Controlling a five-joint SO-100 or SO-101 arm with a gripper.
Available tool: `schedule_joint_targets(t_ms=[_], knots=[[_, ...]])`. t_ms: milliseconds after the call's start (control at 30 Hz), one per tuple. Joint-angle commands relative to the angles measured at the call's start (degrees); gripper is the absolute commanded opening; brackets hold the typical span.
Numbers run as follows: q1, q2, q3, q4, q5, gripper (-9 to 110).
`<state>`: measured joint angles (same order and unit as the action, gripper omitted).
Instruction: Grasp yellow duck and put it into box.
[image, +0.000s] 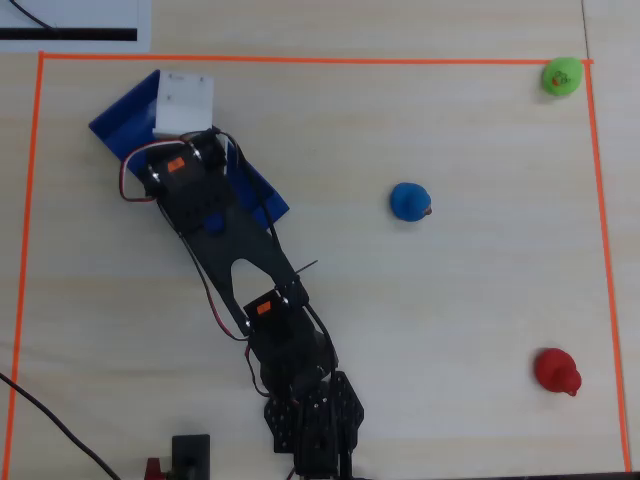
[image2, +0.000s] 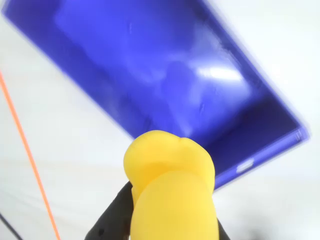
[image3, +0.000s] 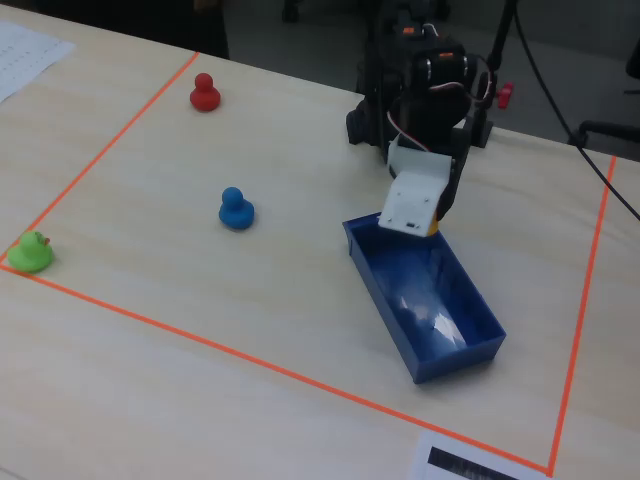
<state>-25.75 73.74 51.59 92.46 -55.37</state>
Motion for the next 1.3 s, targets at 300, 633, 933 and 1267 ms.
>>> schedule_joint_targets(t_ms=[300, 633, 933, 1267], knots=[[3.3, -11.6, -12.1, -2.7, -1.5, 20], [4.7, -8.4, -10.9, -3.3, -1.7, 31], [13.6, 10.5, 4.9, -7.5, -2.3, 0], [31.4, 65.7, 84.8, -38.2, -23.7, 0]])
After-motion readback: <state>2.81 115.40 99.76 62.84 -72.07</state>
